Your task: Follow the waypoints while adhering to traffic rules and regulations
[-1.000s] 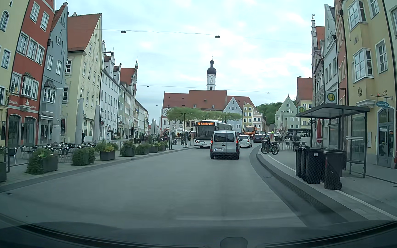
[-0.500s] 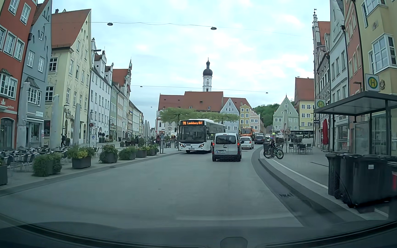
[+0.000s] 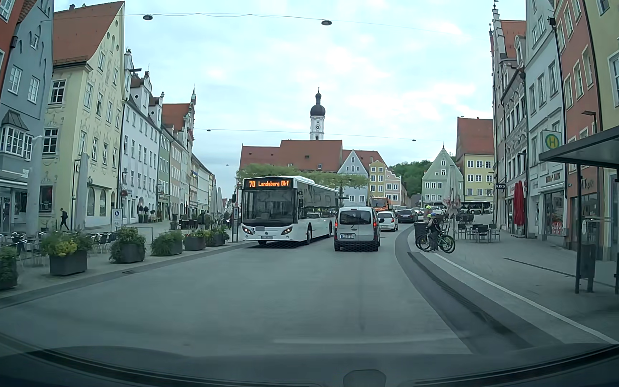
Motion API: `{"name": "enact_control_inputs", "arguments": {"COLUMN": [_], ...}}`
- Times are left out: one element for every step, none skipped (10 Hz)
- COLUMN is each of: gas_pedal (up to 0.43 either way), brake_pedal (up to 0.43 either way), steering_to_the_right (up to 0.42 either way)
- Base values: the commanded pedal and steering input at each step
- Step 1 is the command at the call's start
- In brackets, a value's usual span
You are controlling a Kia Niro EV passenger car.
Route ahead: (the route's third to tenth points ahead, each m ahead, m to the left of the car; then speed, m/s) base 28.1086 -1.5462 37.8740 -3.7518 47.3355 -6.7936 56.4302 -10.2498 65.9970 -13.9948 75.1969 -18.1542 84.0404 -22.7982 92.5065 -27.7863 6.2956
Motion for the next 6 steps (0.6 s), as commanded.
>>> {"name": "enact_control_inputs", "arguments": {"gas_pedal": [0.087,0.087,0.087,0.087,0.087,0.087], "brake_pedal": [0.0,0.0,0.0,0.0,0.0,0.0], "steering_to_the_right": [0.024,0.029,0.033,0.031,0.029,0.026]}}
